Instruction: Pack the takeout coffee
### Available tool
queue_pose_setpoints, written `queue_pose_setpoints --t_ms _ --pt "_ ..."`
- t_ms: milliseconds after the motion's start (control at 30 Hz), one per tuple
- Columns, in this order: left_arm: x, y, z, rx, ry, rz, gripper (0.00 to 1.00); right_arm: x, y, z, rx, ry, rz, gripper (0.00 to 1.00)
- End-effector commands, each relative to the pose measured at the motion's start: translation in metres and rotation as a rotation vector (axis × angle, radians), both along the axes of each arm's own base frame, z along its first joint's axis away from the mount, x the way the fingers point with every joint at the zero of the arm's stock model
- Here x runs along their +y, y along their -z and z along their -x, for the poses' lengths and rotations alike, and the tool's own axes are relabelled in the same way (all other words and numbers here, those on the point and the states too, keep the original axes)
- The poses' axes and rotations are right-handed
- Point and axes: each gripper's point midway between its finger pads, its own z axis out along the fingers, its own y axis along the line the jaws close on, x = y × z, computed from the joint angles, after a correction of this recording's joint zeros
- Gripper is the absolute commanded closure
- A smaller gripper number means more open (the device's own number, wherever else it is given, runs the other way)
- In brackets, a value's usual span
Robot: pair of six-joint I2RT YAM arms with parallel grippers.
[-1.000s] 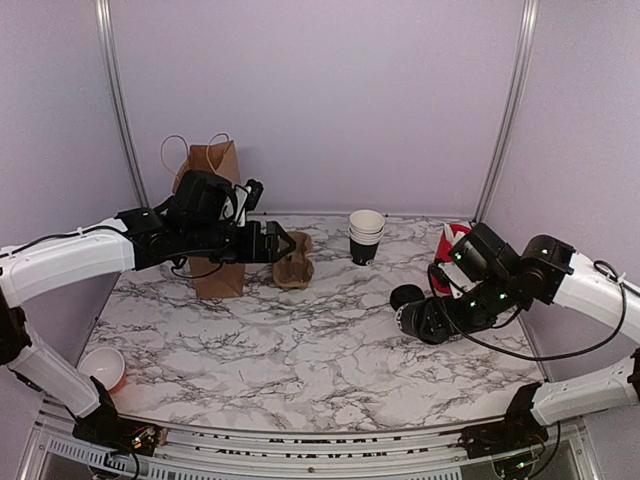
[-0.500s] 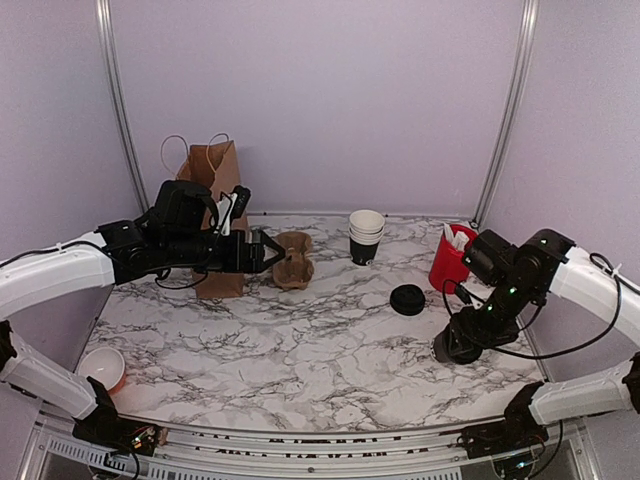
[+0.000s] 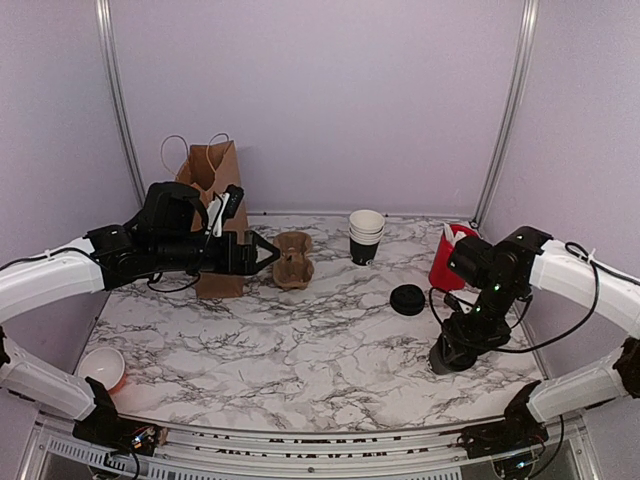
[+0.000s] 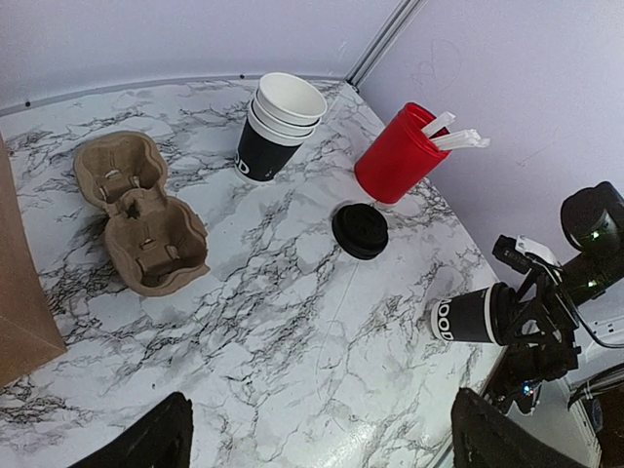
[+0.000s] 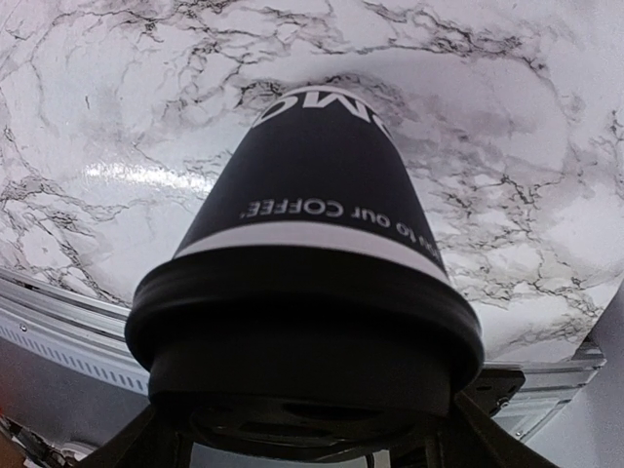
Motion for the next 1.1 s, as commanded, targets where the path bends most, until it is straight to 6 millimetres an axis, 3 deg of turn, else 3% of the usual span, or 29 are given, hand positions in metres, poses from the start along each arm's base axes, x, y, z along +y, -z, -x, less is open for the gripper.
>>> queue_pose_setpoints --t_ms 0,367,600,1067 --pt "0.001 -0.014 0.001 -0.050 0.010 0.031 0.07 0.005 -0.011 -0.009 -0.012 -0.008 -0.018 0.39" --pt "0.005 -0.020 0.001 -0.063 0.000 0.043 0.07 0.008 -0.015 -0.023 -0.033 -0.022 0.006 0.18" --pt "0.006 -0.021 0.002 -0.068 0.003 0.047 0.07 0.012 -0.019 -0.033 -0.049 -0.030 0.012 0.10" --pt "0.008 -0.020 0.001 -0.068 -0.002 0.047 0.07 0.018 -0.019 -0.050 -0.080 -0.033 0.023 0.08"
